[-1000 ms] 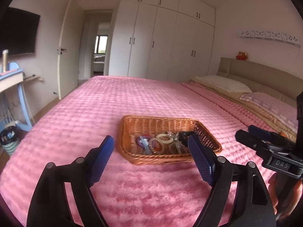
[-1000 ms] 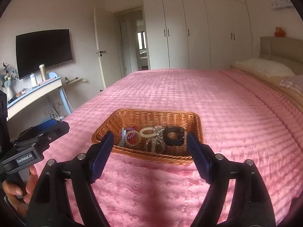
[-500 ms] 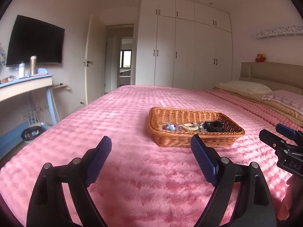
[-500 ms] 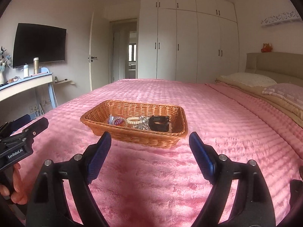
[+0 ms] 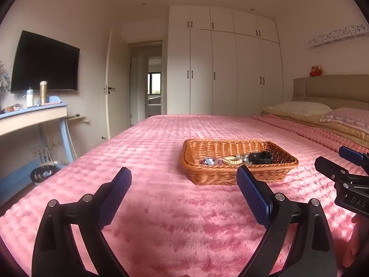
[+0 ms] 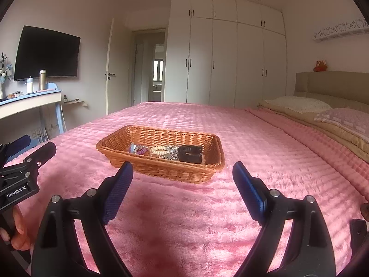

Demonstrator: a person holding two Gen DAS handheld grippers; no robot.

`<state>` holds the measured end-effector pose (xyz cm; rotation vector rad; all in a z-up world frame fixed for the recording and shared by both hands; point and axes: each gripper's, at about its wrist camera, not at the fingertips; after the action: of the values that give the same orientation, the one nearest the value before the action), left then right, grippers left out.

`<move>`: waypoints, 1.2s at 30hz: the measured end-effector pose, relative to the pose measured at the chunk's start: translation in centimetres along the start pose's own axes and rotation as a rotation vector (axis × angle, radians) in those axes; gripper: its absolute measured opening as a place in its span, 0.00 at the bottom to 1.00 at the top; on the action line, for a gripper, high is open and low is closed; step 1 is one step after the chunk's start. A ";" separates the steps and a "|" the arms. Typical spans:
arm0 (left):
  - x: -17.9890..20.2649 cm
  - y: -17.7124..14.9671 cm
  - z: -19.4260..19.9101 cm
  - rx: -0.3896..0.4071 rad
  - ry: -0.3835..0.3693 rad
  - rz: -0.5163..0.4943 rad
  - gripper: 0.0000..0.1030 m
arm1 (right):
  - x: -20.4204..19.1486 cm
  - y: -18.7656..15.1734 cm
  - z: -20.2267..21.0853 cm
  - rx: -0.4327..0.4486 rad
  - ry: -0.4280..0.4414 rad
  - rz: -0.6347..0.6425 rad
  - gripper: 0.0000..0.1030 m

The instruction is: Organize jewelry

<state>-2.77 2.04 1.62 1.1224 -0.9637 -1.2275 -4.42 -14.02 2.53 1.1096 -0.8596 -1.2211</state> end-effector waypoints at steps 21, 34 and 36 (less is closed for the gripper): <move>0.0 -0.3 0.0 -0.011 0.016 -0.005 0.92 | 1.1 -0.5 -0.3 -0.016 0.009 -0.062 0.81; 0.5 -0.4 -0.3 -0.031 0.019 -0.027 0.93 | 1.2 -0.6 -0.4 -0.015 0.016 -0.064 0.84; 0.5 -0.4 -0.2 -0.031 0.018 -0.026 0.92 | 1.2 -0.6 -0.4 -0.015 0.017 -0.064 0.84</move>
<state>-2.55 1.59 1.18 1.1236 -0.9159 -1.2473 -4.03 -15.16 1.79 1.1418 -0.8064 -1.2675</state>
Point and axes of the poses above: each gripper's, at about its wrist camera, not at the fingertips, and z roughly against the way its jaws point, x to its right, y to its top, and after that the axes turned 9 degrees about y, right-handed
